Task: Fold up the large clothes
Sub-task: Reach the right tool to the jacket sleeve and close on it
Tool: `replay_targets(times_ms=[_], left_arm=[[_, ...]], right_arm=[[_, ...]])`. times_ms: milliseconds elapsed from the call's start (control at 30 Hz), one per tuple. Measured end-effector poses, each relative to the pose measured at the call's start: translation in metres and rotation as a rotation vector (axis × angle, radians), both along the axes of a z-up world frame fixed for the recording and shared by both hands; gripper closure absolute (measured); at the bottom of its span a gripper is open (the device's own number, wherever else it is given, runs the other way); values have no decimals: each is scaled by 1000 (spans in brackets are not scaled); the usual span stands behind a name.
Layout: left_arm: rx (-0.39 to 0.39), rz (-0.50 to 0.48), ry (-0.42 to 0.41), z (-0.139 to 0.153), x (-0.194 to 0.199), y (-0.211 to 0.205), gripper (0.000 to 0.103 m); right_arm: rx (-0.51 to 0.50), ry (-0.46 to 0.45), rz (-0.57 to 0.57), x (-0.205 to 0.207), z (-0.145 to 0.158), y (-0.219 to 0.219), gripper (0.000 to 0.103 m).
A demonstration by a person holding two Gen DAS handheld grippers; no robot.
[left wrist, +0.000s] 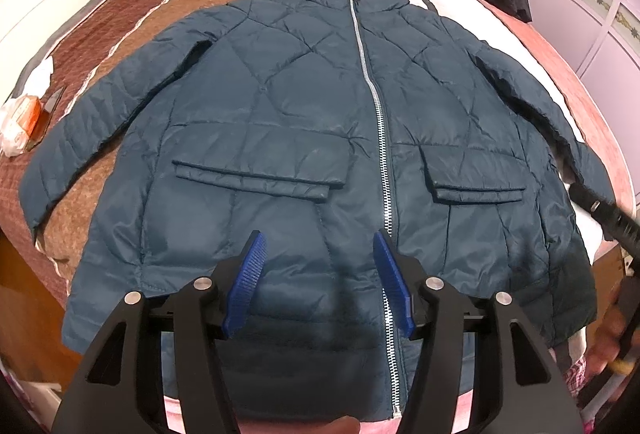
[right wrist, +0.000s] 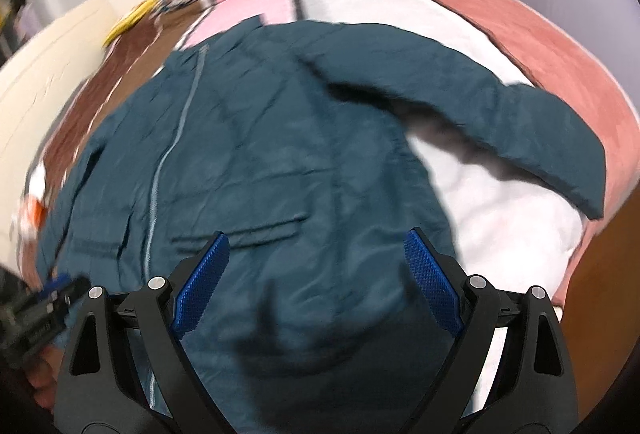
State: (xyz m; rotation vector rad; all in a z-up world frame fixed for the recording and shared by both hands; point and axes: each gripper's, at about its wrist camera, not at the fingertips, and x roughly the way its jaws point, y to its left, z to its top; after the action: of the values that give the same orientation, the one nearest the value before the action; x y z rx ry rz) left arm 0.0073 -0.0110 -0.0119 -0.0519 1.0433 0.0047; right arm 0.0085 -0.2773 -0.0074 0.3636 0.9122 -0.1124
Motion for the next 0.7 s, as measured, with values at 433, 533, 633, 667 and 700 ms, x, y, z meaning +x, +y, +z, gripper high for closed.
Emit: replay_targets(times_ms=[433, 533, 633, 667, 700], left_arm=[[-21, -46, 35, -10, 18, -4, 47], [-26, -47, 32, -10, 20, -2, 47], [-36, -44, 38, -13, 23, 2, 47], [-37, -45, 40, -14, 23, 2, 47], [-38, -47, 44, -14, 24, 2, 47]], right_arm=[[577, 12, -479, 1, -40, -157, 45], [658, -10, -542, 4, -47, -175, 49], [688, -30, -618, 7, -49, -190, 51], [707, -32, -645, 9, -50, -196, 51], [714, -30, -660, 9, -54, -198, 54]])
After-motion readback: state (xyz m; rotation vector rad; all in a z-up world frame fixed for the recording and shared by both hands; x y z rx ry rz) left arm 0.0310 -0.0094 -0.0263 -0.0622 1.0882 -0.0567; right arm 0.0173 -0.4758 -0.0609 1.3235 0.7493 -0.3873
